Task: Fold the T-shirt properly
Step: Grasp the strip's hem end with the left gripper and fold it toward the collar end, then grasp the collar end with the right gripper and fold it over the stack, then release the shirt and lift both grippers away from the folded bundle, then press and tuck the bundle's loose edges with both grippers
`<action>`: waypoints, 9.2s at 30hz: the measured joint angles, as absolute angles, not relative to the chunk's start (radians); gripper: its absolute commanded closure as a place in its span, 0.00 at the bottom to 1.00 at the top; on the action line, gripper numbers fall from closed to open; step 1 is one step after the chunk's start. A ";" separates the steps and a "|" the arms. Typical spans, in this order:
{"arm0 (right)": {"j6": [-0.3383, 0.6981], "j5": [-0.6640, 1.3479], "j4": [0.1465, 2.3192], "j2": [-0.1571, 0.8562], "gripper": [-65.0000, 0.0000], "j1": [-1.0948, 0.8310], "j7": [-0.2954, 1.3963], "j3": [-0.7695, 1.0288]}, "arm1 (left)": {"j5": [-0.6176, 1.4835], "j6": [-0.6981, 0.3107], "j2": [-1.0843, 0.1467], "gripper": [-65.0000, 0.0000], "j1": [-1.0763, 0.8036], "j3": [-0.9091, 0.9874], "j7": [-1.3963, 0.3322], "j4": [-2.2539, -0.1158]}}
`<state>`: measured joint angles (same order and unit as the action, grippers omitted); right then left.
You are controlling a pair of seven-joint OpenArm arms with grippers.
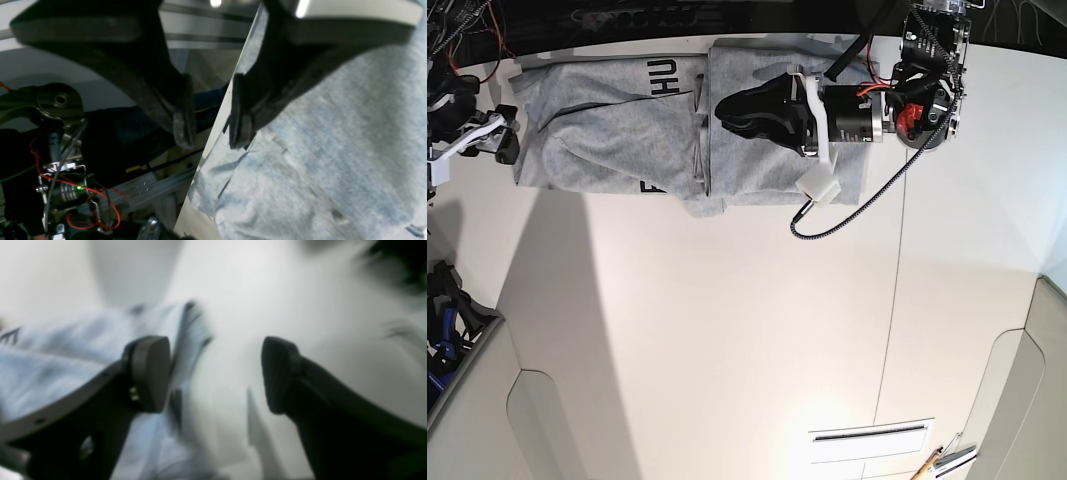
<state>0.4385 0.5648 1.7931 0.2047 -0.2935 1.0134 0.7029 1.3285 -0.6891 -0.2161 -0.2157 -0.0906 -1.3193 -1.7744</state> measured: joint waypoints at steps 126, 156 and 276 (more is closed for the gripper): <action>0.580 0.486 1.634 -0.073 1.00 -0.014 0.789 -0.443 | 0.850 -0.693 -0.302 1.00 -0.285 0.274 -1.091 -1.600; 0.553 0.419 1.806 -0.089 0.59 0.100 1.032 -0.402 | 0.850 -0.693 -0.302 1.00 -0.285 0.274 -1.090 -1.600; 0.527 0.435 1.677 -0.016 1.00 -0.105 0.942 -0.180 | 1.248 -0.693 -0.330 0.57 -0.406 0.263 -1.252 -1.821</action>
<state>0.5274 0.4355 1.6772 -0.0162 -0.1051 0.9421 -0.1799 1.2476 -0.6930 -0.3302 -0.4065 0.2626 -1.2522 -1.8214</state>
